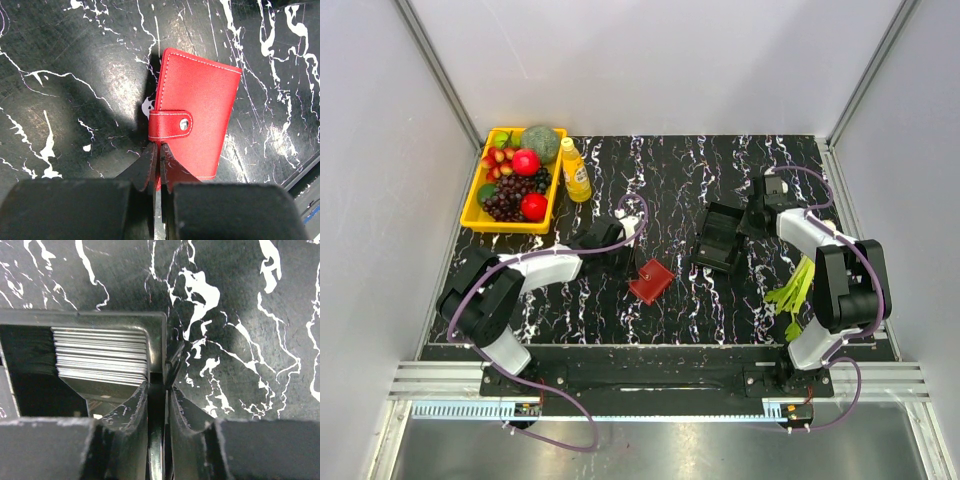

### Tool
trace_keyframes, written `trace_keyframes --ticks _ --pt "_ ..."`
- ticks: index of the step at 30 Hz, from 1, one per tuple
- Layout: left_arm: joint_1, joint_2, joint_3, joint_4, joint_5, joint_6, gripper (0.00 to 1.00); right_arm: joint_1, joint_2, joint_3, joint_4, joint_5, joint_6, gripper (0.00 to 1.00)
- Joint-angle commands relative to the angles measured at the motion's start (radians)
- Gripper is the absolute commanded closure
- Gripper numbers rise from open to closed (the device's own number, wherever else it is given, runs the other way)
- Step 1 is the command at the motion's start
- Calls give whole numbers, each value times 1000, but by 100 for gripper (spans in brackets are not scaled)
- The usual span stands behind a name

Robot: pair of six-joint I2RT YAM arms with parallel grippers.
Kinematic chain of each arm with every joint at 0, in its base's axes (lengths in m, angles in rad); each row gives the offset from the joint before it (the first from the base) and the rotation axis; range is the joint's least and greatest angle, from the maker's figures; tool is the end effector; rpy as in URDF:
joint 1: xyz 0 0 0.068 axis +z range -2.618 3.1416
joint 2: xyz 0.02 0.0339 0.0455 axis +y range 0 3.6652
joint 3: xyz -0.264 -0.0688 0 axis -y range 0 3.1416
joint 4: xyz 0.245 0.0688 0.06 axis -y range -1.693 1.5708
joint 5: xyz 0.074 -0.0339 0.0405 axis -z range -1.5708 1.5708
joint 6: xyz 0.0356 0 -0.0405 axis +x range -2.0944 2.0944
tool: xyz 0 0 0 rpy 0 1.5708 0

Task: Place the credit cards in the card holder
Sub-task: Open the card holder at the center of the board.

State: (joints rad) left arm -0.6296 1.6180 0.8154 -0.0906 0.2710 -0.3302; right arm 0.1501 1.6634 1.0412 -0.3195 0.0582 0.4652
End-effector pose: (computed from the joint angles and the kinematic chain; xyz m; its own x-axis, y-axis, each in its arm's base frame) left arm 0.2480 -0.1924 0.1583 -0.8236 0.2135 -0.5254 0.4608 0.7920 -0.4006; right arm 0.3394 0.0492 0.1938 -0.7663 0.3370 -0.5470 0.2555 0.9410 0.2219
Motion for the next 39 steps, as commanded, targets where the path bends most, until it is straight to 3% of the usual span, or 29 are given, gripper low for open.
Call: trace_keyframes --ticks 1,5,6,13,18,21,25,28,34,39 --pt "-4 -29 -2 -8 -18 20 100 2 -19 -21 -53 -15 -23 73" --pt "-2 -32 -10 11 -15 13 100 2 -25 -20 -55 -14 -23 51" --pt "-2 -35 -12 14 -16 13 100 2 -28 -20 -55 -15 -23 38" --pt "-4 -70 -27 29 -22 13 100 2 -99 6 -59 -44 -57 29" --pt "-4 -98 -39 32 -21 19 100 2 -236 7 -82 -6 -51 19" --pt "-4 -130 -50 45 -9 25 100 5 -383 -58 -82 -46 13 18" --pt "-2 -184 -62 64 0 17 100 16 -608 -202 3 -239 79 19" --pt "-2 -236 -110 135 23 -9 100 102 -688 -277 25 -359 147 21" --pt "-2 -306 -199 271 68 -140 100 396 -595 -406 232 -339 354 22" --pt "-2 -335 -281 458 154 -271 100 444 -484 -487 430 -343 443 21"
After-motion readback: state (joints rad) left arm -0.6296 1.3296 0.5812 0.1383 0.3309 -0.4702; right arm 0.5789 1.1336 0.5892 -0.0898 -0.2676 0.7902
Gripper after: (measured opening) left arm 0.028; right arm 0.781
